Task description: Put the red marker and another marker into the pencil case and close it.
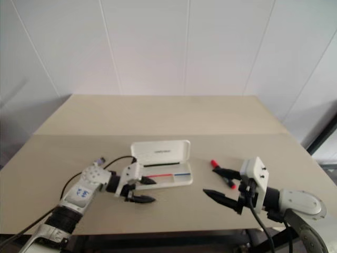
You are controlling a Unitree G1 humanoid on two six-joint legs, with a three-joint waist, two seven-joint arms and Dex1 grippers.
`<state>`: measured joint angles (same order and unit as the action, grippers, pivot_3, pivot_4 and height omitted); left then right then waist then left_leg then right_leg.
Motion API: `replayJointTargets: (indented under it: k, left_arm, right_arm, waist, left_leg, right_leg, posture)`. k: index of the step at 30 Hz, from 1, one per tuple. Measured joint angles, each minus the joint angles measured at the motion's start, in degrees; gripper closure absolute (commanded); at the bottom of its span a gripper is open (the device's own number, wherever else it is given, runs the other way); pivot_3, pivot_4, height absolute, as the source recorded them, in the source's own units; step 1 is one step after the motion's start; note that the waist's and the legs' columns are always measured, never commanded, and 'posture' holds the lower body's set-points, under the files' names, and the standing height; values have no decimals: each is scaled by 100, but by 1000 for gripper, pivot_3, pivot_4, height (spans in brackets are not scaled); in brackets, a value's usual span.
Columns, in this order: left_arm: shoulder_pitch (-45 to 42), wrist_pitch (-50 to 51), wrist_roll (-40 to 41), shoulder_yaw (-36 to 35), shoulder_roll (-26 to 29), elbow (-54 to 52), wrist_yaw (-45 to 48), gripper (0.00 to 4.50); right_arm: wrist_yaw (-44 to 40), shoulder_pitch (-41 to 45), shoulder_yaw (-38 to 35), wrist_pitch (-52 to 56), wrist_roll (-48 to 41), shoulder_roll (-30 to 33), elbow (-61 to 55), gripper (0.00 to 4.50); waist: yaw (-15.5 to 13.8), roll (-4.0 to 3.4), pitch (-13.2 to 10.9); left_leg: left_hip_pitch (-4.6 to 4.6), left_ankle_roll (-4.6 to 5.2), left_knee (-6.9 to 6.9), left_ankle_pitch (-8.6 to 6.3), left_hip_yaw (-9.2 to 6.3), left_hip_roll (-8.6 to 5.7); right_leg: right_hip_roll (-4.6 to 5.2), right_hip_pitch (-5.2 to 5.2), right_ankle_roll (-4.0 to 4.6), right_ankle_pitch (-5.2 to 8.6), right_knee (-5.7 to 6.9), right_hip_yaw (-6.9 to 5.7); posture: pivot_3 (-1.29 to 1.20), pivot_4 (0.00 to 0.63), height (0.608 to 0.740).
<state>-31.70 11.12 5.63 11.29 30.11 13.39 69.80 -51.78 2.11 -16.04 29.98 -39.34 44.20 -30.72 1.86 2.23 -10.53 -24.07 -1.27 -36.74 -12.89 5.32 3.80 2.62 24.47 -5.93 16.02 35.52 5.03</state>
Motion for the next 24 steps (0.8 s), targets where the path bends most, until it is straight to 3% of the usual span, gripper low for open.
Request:
replayJointTargets:
  k: [18, 24]
  left_arm:
    - [510, 273, 639, -632, -43, -807, -759, 16]
    - [510, 526, 1468, -1248, -351, -1312, -1083, 16]
  right_arm:
    - [-81, 279, 231, 65, 81, 47, 99, 0]
    - [200, 442, 444, 272, 266, 199, 112, 0]
  waist:
    - [-2, 0, 0]
    - [6, 0, 1]
  left_leg:
    - [-3, 1, 1, -1, 1, 1]
    - [-3, 2, 4, -2, 1, 1]
  right_leg:
    - [2, 2, 3, 2, -4, 0]
    - [2, 3, 3, 1, -7, 1]
  posture:
    - [0, 150, 740]
    - [0, 150, 740]
